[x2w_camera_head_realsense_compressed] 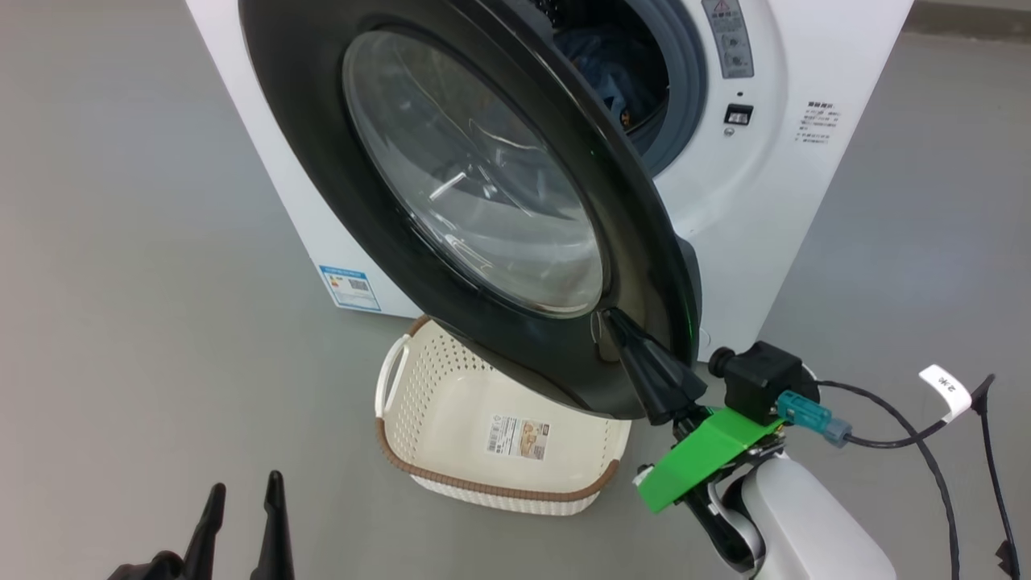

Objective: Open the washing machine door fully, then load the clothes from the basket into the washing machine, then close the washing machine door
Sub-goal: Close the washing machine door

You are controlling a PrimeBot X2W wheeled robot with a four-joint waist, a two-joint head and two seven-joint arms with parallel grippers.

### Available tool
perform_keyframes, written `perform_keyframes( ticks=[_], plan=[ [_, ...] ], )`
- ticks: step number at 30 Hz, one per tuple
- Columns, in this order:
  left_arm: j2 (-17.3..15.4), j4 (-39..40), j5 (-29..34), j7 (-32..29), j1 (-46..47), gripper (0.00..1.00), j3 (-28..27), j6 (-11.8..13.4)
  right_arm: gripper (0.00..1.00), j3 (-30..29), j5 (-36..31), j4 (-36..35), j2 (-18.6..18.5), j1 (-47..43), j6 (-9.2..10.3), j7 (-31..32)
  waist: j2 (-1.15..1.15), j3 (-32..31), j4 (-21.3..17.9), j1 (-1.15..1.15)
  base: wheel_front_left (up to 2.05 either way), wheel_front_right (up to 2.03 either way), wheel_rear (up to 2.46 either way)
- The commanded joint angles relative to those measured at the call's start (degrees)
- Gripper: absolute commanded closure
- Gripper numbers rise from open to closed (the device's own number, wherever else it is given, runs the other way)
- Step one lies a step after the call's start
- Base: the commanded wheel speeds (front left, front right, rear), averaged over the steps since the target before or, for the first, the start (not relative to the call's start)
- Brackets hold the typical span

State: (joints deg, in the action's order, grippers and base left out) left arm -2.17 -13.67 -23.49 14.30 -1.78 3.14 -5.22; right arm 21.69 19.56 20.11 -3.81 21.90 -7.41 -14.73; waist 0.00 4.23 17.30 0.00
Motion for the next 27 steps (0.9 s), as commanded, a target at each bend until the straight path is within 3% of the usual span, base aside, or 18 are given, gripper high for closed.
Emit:
perform_keyframes(
  ticks=[1,27],
  plan=[
    [-0.71,1.55,-0.36,0.70,2.21,0.00,-2.11,0.27,1.00,0.65,-1.34,-1.42,0.92,2.33,-0.08,-0.27,0.00,1.23,-0.12,0.00,0.00,0.00,0.00],
    [-0.71,2.69,-3.68,0.70,7.12,0.00,-1.57,0.17,1.00,-4.78,-4.20,-3.11,-0.49,9.63,-0.08,-0.27,0.00,10.54,-0.82,0.00,0.00,0.00,0.00]
  ],
)
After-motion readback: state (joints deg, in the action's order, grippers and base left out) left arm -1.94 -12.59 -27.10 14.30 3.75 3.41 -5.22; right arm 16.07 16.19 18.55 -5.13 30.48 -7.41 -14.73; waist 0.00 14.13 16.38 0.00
